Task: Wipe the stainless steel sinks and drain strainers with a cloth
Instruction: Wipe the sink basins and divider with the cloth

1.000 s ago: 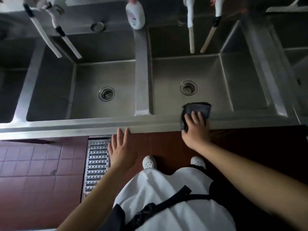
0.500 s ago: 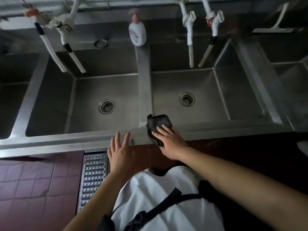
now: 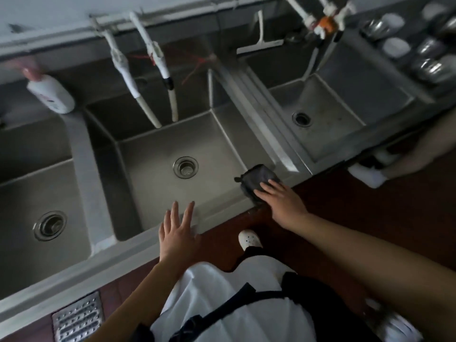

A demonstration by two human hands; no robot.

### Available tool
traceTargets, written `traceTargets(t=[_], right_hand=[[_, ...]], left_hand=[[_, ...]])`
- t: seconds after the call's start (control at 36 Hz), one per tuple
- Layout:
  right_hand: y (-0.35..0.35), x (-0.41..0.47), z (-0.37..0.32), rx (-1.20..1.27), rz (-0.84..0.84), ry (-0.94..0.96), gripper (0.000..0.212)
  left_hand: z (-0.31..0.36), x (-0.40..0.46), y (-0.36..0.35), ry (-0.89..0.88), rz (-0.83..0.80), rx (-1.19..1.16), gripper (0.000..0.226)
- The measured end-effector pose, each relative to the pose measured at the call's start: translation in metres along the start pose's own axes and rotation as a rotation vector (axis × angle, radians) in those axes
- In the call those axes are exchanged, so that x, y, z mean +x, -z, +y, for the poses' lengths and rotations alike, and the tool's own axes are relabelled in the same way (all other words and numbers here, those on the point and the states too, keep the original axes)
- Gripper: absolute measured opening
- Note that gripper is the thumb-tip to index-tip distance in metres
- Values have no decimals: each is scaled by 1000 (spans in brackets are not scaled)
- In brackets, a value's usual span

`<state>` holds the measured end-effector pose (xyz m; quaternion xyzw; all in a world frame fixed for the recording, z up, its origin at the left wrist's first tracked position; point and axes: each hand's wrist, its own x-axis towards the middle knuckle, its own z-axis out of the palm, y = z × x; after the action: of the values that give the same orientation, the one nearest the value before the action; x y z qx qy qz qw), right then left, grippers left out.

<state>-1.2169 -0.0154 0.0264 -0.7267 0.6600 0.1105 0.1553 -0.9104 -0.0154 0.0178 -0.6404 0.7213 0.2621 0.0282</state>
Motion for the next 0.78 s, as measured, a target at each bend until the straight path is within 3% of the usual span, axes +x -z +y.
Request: traceTargets(t=[0.11, 0.28, 0.47, 0.69, 0.78], right_hand=[[14, 7, 100, -109, -13, 36, 79], [13, 39, 167, -73, 15, 233, 89], [38, 102, 183, 191, 32, 355, 89], [70, 213, 174, 400, 33, 268, 71], [73, 231, 168, 364, -18, 214, 78]], left_hand=[[52, 24, -17, 13, -41, 4, 82], [113, 45, -50, 61, -84, 29, 73], [108, 43, -51, 116, -113, 62, 82], [128, 45, -45, 248, -198, 41, 93], [135, 41, -45, 278, -230, 38, 88]])
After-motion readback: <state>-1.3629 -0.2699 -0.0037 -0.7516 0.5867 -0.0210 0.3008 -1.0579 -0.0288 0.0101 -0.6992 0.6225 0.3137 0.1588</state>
